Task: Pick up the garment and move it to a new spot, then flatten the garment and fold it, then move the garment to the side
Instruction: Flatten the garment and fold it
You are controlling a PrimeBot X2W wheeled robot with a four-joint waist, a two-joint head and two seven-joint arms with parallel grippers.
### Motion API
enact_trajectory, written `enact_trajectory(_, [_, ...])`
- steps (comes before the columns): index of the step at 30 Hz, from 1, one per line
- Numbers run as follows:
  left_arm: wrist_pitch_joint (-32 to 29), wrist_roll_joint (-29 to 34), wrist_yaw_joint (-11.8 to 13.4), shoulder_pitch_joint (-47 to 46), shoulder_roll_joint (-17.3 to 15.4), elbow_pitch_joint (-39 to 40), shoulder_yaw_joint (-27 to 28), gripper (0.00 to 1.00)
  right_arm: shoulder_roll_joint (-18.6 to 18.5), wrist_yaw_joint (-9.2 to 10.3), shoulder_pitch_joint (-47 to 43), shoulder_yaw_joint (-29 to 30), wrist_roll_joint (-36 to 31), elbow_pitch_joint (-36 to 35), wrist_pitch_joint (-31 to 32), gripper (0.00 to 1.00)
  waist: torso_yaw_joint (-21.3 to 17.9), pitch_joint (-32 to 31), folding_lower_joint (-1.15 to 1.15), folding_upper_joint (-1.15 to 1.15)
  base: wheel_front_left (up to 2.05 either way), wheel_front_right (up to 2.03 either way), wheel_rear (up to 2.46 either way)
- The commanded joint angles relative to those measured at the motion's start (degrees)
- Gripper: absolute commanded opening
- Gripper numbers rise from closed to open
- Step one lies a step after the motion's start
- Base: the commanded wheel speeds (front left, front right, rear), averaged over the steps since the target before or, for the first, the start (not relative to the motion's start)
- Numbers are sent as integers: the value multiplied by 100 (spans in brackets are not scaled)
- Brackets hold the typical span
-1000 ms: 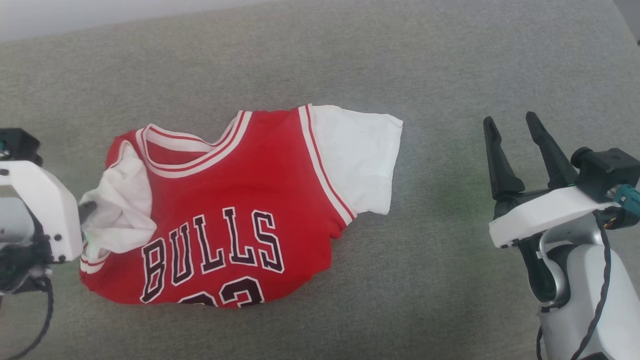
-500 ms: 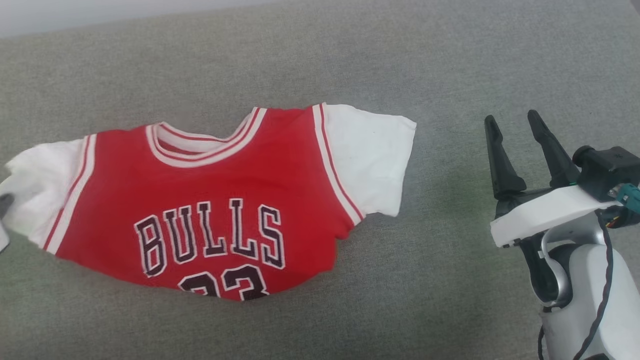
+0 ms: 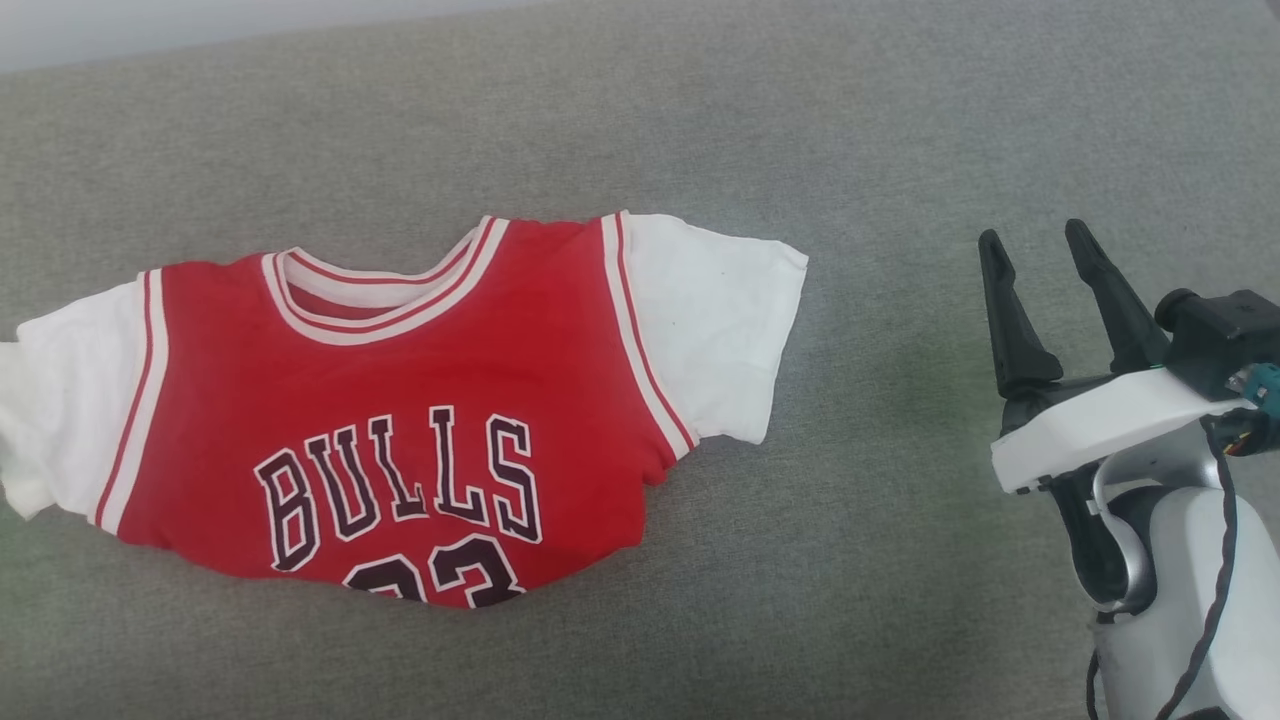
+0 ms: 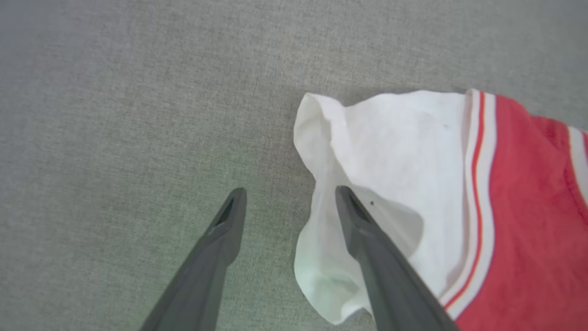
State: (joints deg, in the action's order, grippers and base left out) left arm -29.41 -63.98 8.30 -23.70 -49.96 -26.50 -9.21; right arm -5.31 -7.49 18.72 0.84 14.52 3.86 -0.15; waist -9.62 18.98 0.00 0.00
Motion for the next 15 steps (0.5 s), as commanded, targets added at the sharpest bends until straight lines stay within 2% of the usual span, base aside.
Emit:
enact_trajectory(1, [28,-26,-11,-71,-16,-27,27,100,-2,-1,-49,21,-31,-35,15,100,21,-17,0,0,0,0,0])
enact_trajectory(15, [-313,442,-245,-971,-116,91,-467,100,-36,-1,6,-151,-13,-93,151,100,158,-100,0,0,0,0,0])
